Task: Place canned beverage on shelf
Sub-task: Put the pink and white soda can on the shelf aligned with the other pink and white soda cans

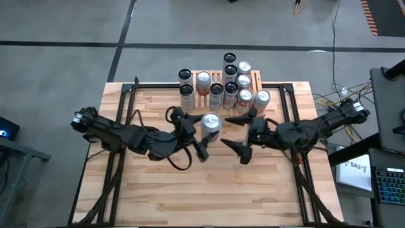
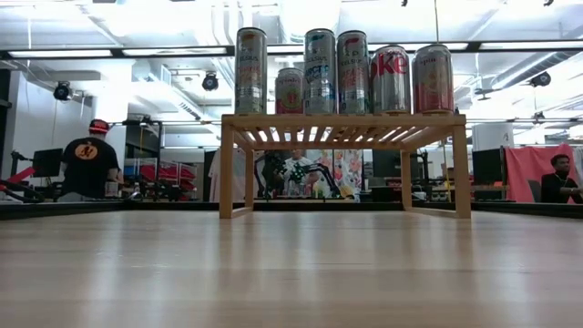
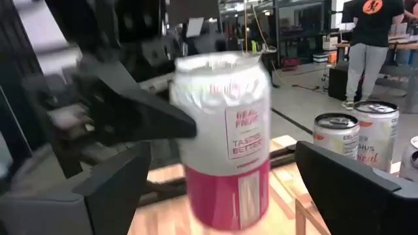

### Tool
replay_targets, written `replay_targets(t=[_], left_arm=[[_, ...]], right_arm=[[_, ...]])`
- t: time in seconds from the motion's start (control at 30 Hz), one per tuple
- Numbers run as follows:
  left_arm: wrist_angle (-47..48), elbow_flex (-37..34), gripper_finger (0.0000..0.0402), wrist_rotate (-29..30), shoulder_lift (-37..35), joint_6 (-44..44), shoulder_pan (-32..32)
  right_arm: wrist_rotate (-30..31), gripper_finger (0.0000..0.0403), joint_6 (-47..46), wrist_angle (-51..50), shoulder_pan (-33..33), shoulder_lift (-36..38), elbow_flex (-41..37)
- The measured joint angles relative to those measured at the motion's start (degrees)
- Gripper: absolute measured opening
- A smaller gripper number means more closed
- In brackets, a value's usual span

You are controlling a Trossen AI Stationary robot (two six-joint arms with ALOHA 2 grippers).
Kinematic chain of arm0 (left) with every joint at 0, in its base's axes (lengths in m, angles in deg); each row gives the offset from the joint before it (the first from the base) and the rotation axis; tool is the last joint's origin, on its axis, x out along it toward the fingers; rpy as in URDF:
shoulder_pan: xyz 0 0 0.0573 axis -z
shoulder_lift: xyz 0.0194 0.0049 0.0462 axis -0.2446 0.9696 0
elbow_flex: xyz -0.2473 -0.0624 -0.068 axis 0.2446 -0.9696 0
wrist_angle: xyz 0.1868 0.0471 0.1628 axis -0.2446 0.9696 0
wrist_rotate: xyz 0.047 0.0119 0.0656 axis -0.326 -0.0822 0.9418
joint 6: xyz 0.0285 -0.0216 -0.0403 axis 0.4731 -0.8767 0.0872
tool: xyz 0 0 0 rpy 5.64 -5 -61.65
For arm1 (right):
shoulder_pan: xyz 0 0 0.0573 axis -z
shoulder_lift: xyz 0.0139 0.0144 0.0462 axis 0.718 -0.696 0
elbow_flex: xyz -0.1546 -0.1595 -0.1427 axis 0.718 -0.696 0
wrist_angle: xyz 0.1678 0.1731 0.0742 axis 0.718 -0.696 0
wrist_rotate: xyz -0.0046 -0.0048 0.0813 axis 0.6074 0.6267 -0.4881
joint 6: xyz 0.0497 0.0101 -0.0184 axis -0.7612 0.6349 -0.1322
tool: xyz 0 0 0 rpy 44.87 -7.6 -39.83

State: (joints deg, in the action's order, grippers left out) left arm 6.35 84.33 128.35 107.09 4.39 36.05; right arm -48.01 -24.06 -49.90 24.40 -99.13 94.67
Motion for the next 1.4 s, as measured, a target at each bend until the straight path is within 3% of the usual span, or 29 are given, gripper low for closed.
replay_targets(t=[0.27, 0.5, 0.67, 0.8, 0.9, 1.0, 1.4], left_arm=[[15.09, -0.41, 0.0273, 3.13, -2.58, -5.1, -0.94], [13.23, -5.78, 0.0273, 4.4, -3.23, -6.9, -1.72], [1.2, -15.6, 0.0273, 3.53, -7.08, -5.41, -2.2], [-11.09, -25.53, 0.0273, -0.54, -10.53, -3.42, -4.05], [-20.78, -32.96, 0.0273, -4.64, -11.92, -3.13, -6.48], [-27.97, -37.8, 0.0273, -4.87, -12.36, -3.2, -8.2], [-34.12, -39.63, 0.0273, -4.37, -8.92, 0.6, -13.13]], right_arm=[[0.14, 0.0357, -1.26, -0.18, 0.0, 5.07, 0.0], [-0.11, 0.0337, 1.76, -0.14, 0.0, 5.78, 2.36], [-0.13, 0.0327, 5.39, -0.13, 0.08, 4.38, 5.97], [0.7, 0.0327, 8.89, -2.04, 0.28, 2.75, 10.03], [1.47, 0.0327, 10.79, -5.46, 0.96, 1.48, 14.34], [1.69, 0.0327, 11.32, -9.72, 2.44, 0.19, 18.68], [1.81, 0.0327, 14.1, -14.77, 7.6, -3.95, 26.32]])
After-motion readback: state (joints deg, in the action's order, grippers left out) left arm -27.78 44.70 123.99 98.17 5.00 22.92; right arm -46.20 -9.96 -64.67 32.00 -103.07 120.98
